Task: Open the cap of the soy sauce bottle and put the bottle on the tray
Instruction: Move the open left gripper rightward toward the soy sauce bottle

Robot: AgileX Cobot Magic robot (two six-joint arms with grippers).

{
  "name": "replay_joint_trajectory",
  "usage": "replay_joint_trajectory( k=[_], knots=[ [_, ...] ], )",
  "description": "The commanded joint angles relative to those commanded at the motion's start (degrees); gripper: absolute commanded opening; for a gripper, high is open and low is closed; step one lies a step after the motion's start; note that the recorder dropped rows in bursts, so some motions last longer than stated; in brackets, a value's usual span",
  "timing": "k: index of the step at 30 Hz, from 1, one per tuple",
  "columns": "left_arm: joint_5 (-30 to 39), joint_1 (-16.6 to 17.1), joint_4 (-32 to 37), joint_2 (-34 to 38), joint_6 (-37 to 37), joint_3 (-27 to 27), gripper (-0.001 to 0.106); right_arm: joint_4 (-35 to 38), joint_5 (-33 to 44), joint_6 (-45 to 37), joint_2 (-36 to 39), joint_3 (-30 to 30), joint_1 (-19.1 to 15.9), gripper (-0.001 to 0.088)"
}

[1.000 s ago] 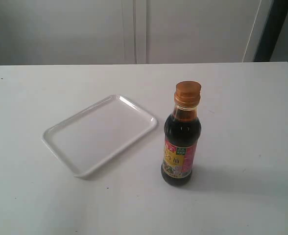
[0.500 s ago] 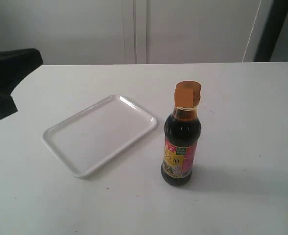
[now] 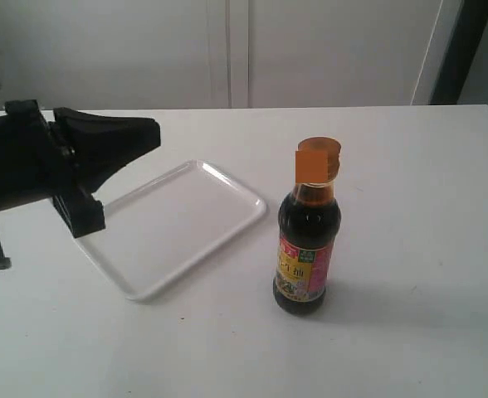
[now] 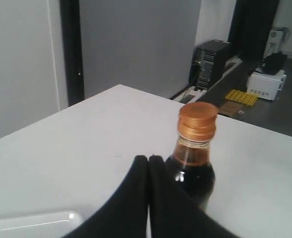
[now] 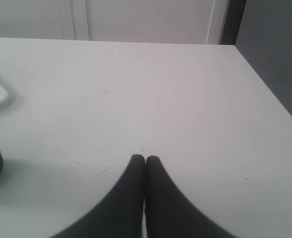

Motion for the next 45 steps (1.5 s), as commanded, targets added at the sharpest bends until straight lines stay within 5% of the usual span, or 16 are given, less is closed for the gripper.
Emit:
replay_joint_trajectory(
  k=[3,6,13,21,45],
  knots=[
    [-0.5,-2.1,0.0,1.8,2.3,0.0,0.003,0.0,0.0,0.0,0.0,0.0,0.0,0.0000],
    [-0.7,-4.1,0.0,3.3,4.6,0.0,0.021,0.0,0.0,0.0,0.0,0.0,0.0,0.0000],
    [-0.2,-6.1,-4.8,6.5,6.4,0.0,0.103,0.0,0.0,0.0,0.0,0.0,0.0,0.0000],
    [-0.7,-10.8,-7.7,13.1,8.9,-1.0,0.105,0.0,0.0,0.0,0.0,0.0,0.0,0.0000],
    [-7.9,-10.9,-9.2,32.7,16.8,-13.7,0.105,0.0,0.0,0.0,0.0,0.0,0.0,0.0000]
  ],
)
